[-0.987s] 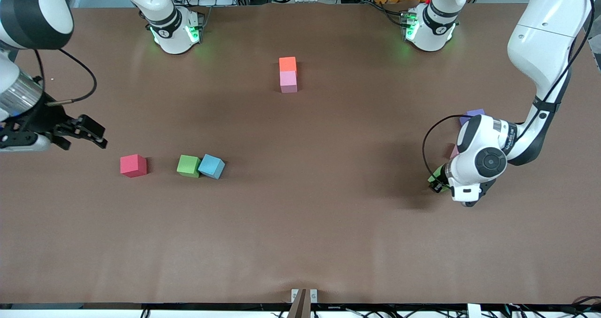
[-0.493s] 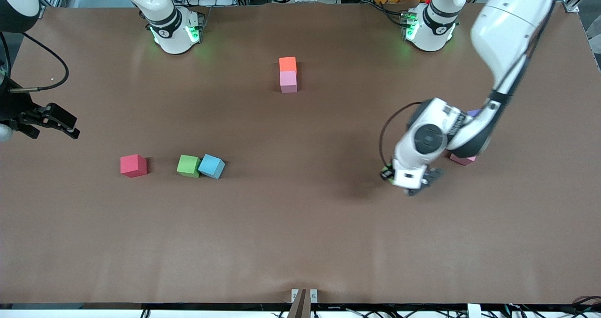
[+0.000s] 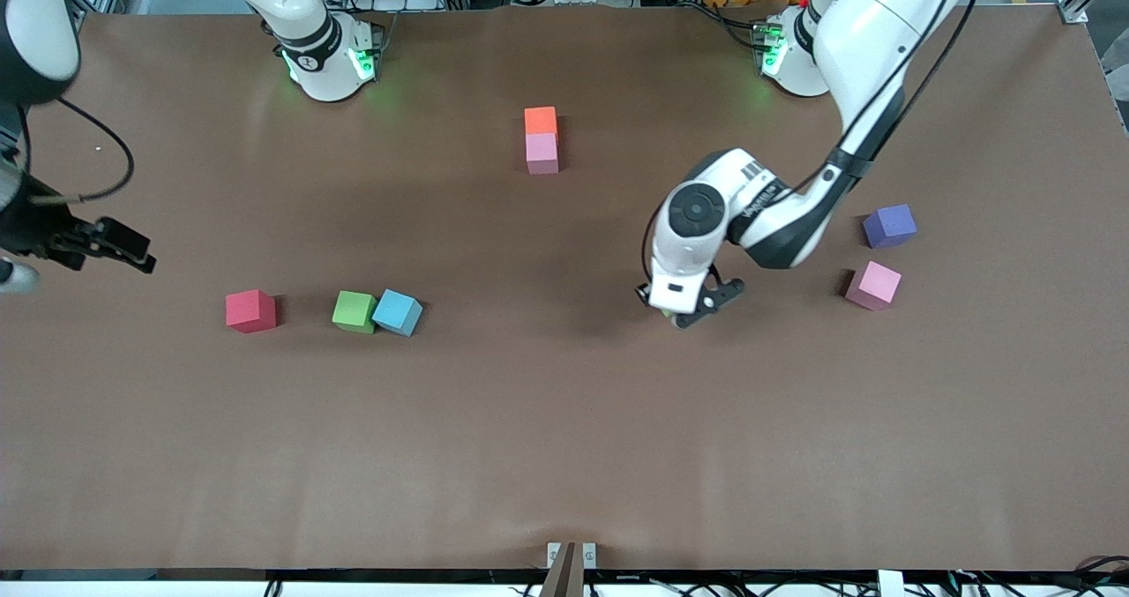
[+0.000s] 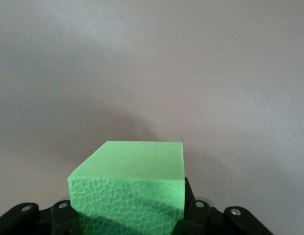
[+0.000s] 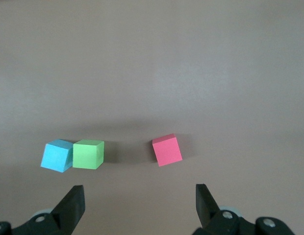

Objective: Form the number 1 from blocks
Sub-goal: 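Carry the green cube to the column while the right gripper grasps the red cube, then place the green cube below pink with the left gripper while the right gripper lifts red, then place the red cube below green with the right gripper while the left gripper reaches pink, then grasp the light pink cube with the left gripper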

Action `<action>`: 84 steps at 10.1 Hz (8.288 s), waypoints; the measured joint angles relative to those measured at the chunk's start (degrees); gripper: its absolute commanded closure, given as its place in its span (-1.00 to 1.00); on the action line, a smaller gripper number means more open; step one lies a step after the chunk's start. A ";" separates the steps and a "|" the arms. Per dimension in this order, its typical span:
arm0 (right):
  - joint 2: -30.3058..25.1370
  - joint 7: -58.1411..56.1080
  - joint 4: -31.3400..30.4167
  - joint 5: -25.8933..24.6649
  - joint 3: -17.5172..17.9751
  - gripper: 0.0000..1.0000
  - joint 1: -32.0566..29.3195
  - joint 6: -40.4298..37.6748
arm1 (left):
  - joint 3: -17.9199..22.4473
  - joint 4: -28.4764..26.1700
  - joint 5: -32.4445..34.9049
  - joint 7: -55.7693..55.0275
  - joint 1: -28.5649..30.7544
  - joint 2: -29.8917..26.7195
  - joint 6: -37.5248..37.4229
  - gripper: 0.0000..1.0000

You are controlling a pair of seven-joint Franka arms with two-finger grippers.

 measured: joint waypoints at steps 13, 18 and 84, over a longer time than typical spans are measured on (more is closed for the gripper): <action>19.06 -12.32 0.28 2.17 0.06 -1.00 -2.67 13.62 | 0.35 7.64 -0.10 0.35 -25.57 10.64 0.27 1.00; 23.15 -23.21 -1.73 2.16 0.32 -1.00 -2.51 16.05 | 0.41 8.23 -0.24 0.52 -27.62 11.00 0.23 1.00; 18.07 42.72 -15.62 17.69 -5.22 -0.27 59.83 30.32 | 0.19 -22.34 -2.58 96.77 40.46 -17.13 5.31 -1.00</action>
